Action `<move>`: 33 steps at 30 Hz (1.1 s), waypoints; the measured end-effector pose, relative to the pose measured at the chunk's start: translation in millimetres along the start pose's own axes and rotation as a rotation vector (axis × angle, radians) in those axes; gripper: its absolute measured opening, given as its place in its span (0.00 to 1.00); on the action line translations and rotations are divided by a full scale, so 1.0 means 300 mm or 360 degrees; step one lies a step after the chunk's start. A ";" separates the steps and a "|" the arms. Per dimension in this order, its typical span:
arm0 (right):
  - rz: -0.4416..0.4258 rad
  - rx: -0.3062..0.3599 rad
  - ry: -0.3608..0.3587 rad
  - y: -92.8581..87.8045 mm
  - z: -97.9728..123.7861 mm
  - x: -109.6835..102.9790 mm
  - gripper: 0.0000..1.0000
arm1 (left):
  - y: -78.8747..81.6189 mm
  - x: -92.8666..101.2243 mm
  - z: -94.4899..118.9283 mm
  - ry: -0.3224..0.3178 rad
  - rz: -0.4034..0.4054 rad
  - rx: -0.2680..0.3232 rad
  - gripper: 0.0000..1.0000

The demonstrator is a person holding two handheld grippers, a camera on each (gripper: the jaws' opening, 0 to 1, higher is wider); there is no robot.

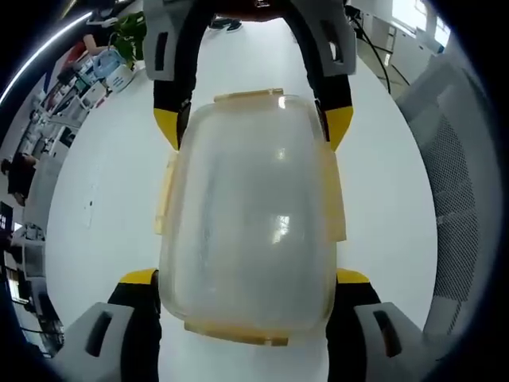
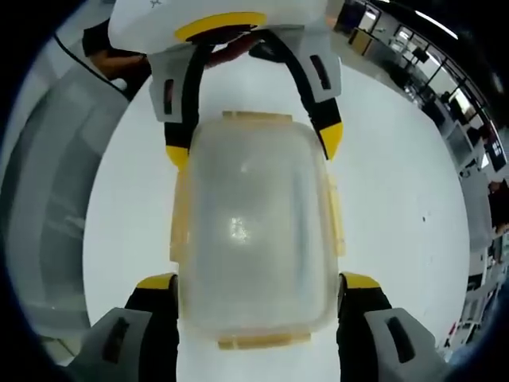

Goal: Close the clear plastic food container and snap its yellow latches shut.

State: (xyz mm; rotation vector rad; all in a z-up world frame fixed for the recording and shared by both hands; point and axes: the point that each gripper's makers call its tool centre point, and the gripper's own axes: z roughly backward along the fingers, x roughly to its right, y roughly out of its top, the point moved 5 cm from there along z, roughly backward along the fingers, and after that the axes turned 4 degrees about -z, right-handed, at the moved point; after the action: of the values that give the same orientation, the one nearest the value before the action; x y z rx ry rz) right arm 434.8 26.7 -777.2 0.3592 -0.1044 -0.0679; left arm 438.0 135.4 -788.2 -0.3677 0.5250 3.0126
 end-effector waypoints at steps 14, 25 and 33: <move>-0.0211 0.0154 -0.0072 -0.008 0.033 -0.011 0.89 | 0.015 0.012 0.035 0.0063 0.0078 0.0083 0.87; -0.0355 0.0248 -0.0163 -0.016 0.067 -0.038 0.89 | 0.012 0.026 0.077 0.0141 0.0251 0.0181 0.87; -0.0461 0.0280 -0.0212 -0.037 0.083 -0.077 0.89 | 0.007 0.060 0.104 0.0208 0.0326 0.0238 0.87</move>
State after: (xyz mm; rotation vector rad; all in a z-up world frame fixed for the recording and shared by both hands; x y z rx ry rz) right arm 408.6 9.7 -760.0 0.5442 -0.1904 -0.3710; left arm 413.5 144.3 -763.4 -0.5339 0.8418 3.1300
